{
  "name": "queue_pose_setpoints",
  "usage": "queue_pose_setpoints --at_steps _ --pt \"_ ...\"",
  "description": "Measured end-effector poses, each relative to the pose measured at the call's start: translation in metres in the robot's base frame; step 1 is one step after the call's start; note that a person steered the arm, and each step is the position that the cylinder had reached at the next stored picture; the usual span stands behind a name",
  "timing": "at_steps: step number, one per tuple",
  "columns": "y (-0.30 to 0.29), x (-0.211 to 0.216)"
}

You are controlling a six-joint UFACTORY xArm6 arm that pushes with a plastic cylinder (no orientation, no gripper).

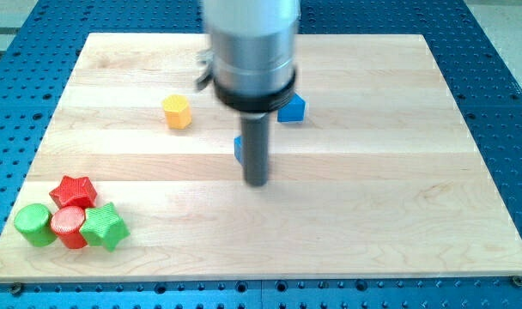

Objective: Slide the blue blocks to the center of the board

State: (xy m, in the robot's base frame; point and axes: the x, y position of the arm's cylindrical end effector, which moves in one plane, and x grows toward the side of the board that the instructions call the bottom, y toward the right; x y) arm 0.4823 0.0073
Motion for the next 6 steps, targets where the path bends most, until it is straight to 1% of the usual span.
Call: queue_pose_setpoints --at_steps 1,2,3,4,5,6 --pt "0.028 -0.024" --pt "0.12 -0.062" --pt "0.1 -0.101" --pt "0.045 -0.103" --pt "0.006 -0.1" --pt "0.001 -0.084"
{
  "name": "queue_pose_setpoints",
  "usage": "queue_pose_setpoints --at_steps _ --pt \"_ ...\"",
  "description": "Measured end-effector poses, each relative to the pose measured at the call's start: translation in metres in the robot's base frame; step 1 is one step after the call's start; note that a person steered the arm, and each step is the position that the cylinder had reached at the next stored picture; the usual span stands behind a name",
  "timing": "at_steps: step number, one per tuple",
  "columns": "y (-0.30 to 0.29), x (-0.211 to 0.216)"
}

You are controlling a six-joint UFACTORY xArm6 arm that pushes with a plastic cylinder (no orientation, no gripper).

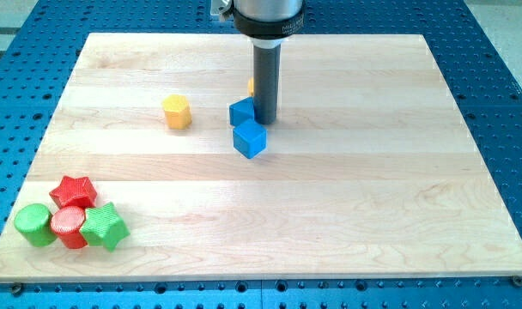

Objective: Slide the blue blocks to the center of the board

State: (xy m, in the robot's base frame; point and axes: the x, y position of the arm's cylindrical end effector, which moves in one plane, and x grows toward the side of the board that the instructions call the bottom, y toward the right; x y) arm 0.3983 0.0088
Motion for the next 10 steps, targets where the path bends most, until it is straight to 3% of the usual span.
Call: queue_pose_setpoints --at_steps 2,4,6,7,8,9,10 --pt "-0.01 0.081" --pt "-0.033 0.132" --pt "-0.043 0.078" --pt "-0.048 0.08" --pt "-0.126 0.082" --pt "-0.103 0.045" --pt "-0.061 0.042"
